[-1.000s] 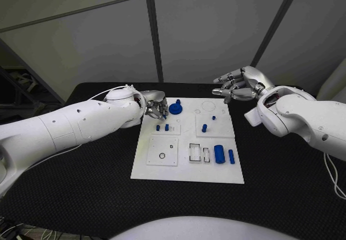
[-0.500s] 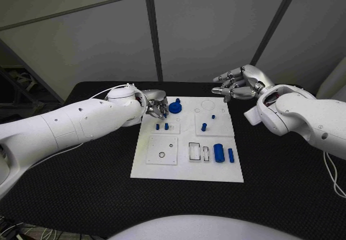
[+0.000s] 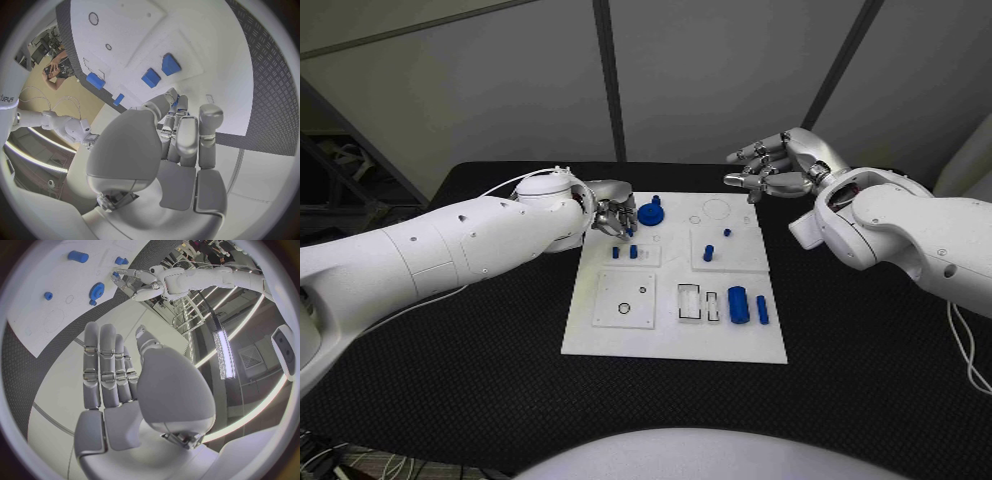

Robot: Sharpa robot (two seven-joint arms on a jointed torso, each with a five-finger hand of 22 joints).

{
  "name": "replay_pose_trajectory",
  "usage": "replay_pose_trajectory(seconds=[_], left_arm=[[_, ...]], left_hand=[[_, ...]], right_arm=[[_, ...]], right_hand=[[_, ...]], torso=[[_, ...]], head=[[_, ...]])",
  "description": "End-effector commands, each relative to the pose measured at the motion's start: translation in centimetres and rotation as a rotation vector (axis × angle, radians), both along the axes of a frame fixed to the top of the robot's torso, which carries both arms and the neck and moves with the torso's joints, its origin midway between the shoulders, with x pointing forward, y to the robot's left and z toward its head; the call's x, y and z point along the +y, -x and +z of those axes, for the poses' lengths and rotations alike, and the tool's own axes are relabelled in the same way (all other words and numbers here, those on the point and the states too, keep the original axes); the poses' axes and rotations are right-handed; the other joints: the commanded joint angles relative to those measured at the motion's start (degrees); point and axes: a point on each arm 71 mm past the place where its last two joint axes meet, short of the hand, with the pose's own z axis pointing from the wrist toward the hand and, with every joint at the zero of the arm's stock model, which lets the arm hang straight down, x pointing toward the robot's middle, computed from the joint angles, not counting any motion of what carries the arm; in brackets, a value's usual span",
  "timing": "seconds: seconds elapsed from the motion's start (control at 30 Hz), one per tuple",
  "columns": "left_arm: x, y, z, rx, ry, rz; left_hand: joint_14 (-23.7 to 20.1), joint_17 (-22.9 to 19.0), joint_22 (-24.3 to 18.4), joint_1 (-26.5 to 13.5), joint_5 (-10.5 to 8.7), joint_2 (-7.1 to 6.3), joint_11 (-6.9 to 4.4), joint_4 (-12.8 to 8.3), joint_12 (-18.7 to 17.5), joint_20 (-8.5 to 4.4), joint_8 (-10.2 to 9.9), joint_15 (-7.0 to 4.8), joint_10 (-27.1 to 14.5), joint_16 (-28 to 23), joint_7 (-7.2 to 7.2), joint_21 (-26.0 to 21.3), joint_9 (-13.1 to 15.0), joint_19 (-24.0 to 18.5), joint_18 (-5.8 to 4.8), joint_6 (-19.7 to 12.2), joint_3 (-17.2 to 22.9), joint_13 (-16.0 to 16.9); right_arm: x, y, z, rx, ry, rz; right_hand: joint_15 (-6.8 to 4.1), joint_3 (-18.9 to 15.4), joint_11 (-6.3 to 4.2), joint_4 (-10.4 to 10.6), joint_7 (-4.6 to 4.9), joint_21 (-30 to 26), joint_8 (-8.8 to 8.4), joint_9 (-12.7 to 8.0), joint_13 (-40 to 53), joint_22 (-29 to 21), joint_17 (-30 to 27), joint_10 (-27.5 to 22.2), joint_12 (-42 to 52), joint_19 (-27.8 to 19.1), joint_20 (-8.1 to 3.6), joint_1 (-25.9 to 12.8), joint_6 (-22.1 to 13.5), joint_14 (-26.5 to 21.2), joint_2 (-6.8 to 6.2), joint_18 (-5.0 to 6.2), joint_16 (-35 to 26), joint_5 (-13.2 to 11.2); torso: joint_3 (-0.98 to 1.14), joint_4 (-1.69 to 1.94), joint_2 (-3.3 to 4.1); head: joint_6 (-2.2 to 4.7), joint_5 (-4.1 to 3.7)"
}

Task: Assemble the parts on the task board

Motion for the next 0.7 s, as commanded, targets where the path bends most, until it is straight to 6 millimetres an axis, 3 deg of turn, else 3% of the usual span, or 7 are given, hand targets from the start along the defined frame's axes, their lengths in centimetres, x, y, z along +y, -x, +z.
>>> replay_pose_trajectory(seconds=[0.03,0.2,0.27,0.3,0.4,0.7], left_arm=[[0.12,0.08,-0.32,0.026,-0.021,0.004],[0.16,0.00,-0.31,0.021,-0.020,0.008],[0.18,-0.05,-0.30,0.018,-0.018,0.010],[0.20,-0.08,-0.29,0.016,-0.016,0.012],[0.28,-0.15,-0.26,0.011,-0.011,0.017],[0.65,-0.26,-0.16,-0.004,-0.003,0.030]], left_hand=[[0.82,-0.08,-0.07,-0.55,-0.20,0.21,0.04,0.10,-0.05,0.01,0.25,-0.40,0.03,-0.05,-0.01,-0.15,0.03,-0.17,-3.44,0.46,0.39,-0.06],[0.67,-0.62,-0.23,-1.06,-0.51,-0.25,0.49,-0.30,-0.89,0.14,-0.33,-0.08,-1.09,-0.33,0.46,-0.39,-0.56,-0.60,-3.41,-0.96,0.80,-0.31],[0.53,-1.13,-0.43,-1.61,-0.63,-0.93,0.91,-0.52,-1.53,0.40,-0.41,0.31,-1.96,-0.61,0.95,-0.64,-1.54,-0.93,-3.37,-3.65,1.15,-0.43],[0.29,-1.94,-1.12,-2.13,-0.71,-1.81,1.03,-0.75,-2.18,0.62,-0.45,0.39,-2.91,-1.11,0.76,-1.34,-2.75,-1.56,-3.17,-7.25,1.39,-0.50],[-0.18,-3.51,-3.02,-2.96,-0.85,-2.80,1.40,-0.97,-3.19,0.88,-0.38,0.69,-4.63,-2.13,0.14,-3.26,-4.42,-3.13,-2.66,-11.18,1.74,-0.51],[-1.62,-8.01,-7.50,-3.42,-0.89,-3.67,2.23,-1.42,-3.61,1.48,-0.14,1.27,-7.73,-5.31,0.00,-7.83,-5.83,-6.42,-1.63,-12.42,1.33,-0.52]], right_arm=[[0.10,0.01,0.16,-0.008,-0.001,0.011],[0.07,-0.02,0.13,-0.006,0.001,0.010],[0.06,-0.03,0.11,-0.004,0.003,0.009],[0.04,-0.05,0.07,0.000,0.006,0.009],[-0.04,-0.10,-0.02,0.007,0.016,0.008],[-0.34,-0.33,-0.31,0.021,0.062,0.004]], right_hand=[[0.01,0.34,0.07,0.12,-0.02,-0.20,-0.02,-0.04,-0.06,-0.06,0.06,0.27,0.38,0.40,0.06,-0.24,0.20,0.20,0.19,0.25,-0.36,0.34],[0.00,0.34,0.07,0.11,-0.03,-0.24,-0.03,-0.04,-0.09,-0.08,0.10,0.27,0.41,0.45,0.06,-0.25,0.20,0.23,0.18,0.25,-0.40,0.34],[0.00,0.33,0.08,0.11,-0.02,-0.25,-0.03,-0.05,-0.10,-0.09,0.10,0.26,0.41,0.46,0.05,-0.26,0.19,0.23,0.16,0.25,-0.42,0.33],[0.01,0.30,0.10,0.12,-0.01,-0.29,-0.05,-0.05,-0.13,-0.11,0.12,0.21,0.40,0.46,0.06,-0.30,0.15,0.21,0.11,0.24,-0.46,0.33],[0.04,0.22,0.19,0.18,0.06,-0.49,-0.10,-0.08,-0.27,-0.21,0.16,-0.05,0.34,0.46,0.07,-0.43,0.02,0.06,-0.04,0.22,-0.72,0.31],[0.32,0.53,0.63,0.22,0.39,-1.46,-0.04,-0.06,-2.56,-0.73,0.43,-2.24,-2.04,0.71,0.25,-0.21,0.04,0.17,-0.08,0.18,-1.75,0.32]], torso=[[0.01,0.03,0.01],[0.00,-0.02,0.05],[0.02,-0.06,0.04],[0.03,-0.06,0.02],[0.00,0.01,0.00],[0.01,0.01,-0.07]], head=[[-0.09,-0.01],[-0.07,-0.04],[-0.11,0.00],[-0.10,0.00],[-0.10,-0.05],[-0.06,0.00]])
